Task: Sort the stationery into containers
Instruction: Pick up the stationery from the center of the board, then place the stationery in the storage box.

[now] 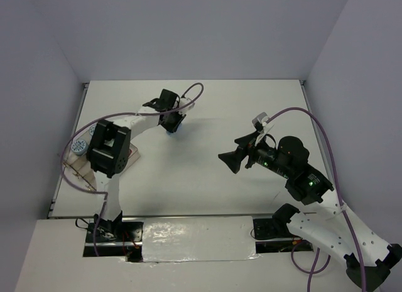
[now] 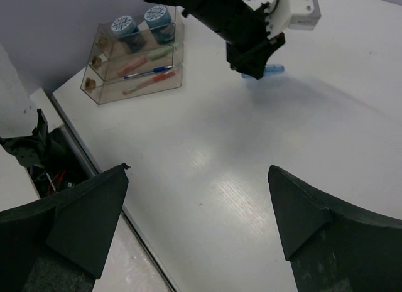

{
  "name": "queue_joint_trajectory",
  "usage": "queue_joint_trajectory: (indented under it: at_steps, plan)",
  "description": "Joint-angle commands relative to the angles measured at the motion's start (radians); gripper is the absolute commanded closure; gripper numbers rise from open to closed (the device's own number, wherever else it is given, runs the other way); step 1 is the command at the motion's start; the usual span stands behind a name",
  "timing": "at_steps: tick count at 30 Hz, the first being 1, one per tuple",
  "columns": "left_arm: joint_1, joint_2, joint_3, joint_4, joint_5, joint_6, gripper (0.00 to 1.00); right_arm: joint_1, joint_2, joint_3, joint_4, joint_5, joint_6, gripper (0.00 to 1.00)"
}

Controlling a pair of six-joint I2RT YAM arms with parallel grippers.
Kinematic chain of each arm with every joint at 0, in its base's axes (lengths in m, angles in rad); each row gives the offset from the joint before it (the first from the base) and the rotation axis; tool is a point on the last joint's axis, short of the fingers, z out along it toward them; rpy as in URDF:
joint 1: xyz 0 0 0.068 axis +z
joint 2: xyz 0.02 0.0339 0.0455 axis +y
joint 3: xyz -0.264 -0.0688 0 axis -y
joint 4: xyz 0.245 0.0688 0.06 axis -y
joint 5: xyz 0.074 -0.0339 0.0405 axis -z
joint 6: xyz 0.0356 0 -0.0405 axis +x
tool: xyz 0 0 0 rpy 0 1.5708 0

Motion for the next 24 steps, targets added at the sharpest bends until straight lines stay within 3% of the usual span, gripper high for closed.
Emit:
queue_joint_trajectory:
  at_steps: [1,5,10,13,17,24]
  plan:
    - [0.015,-0.247,-0.073,0.082,-0.135,-0.004,1.0,-0.005,-0.002,-0.007,0.056,-0.019,-0.015,0.0]
    - [0.091,-0.52,-0.298,0.235,-0.236,0.056,1.0,-0.003,0.002,-0.007,0.065,-0.036,-0.013,0.0]
    - [0.149,-0.755,-0.615,0.41,-0.448,0.246,1.0,-0.005,-0.014,0.002,0.059,-0.058,-0.01,0.0]
    - [0.269,-0.89,-0.769,0.484,-0.323,0.314,1.0,-0.003,-0.03,0.001,0.06,-0.072,-0.008,0.0]
    - [0.346,-1.033,-0.959,0.728,-0.297,0.42,1.0,-0.003,-0.042,-0.001,0.056,-0.078,-0.007,0.0]
    - [0.404,-1.044,-1.006,0.65,-0.159,0.573,1.0,-0.003,-0.076,-0.01,0.06,-0.085,-0.008,0.0]
